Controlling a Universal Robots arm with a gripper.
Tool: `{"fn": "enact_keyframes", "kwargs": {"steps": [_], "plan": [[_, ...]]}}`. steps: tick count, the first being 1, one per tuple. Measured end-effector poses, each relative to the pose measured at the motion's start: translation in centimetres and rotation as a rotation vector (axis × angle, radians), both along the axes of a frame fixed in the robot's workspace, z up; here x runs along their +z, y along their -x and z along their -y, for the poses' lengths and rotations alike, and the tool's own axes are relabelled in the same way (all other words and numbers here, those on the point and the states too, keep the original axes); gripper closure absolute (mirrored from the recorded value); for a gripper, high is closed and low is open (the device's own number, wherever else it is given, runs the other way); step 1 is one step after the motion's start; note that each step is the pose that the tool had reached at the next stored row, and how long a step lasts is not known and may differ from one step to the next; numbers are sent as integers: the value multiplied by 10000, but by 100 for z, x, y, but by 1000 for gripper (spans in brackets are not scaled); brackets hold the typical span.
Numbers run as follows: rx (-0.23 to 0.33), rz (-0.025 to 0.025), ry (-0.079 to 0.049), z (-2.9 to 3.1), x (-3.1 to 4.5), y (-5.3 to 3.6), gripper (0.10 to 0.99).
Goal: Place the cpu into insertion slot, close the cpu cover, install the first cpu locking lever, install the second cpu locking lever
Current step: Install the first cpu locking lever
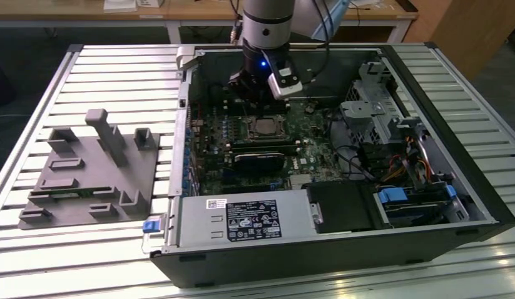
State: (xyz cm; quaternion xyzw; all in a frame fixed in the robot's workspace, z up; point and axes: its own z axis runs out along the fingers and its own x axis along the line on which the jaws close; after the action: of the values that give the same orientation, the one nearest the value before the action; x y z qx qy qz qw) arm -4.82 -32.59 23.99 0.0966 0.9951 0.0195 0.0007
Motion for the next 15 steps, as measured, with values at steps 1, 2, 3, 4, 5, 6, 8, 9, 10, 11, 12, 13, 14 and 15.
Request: {"fn": "enact_keyframes", "kwargs": {"steps": [1,2,3,4,5,6,8,9,10,11,12,13,14,15], "plan": [[0,0,0,0,0,14,980],[0,-1,1,0,0,30,980],[1,0,1,0,0,48,980],[1,0,1,0,1,70,980],[0,1,0,0,0,96,980],[0,2,0,0,0,121,980],[1,2,0,0,0,161,980],[0,3,-1,0,-1,173,980],[0,2,0,0,0,187,980],[0,2,0,0,0,201,980],[0,3,-1,0,0,215,980],[0,3,0,0,0,227,980],[0,2,0,0,0,240,980],[0,2,0,0,0,253,980]]}}
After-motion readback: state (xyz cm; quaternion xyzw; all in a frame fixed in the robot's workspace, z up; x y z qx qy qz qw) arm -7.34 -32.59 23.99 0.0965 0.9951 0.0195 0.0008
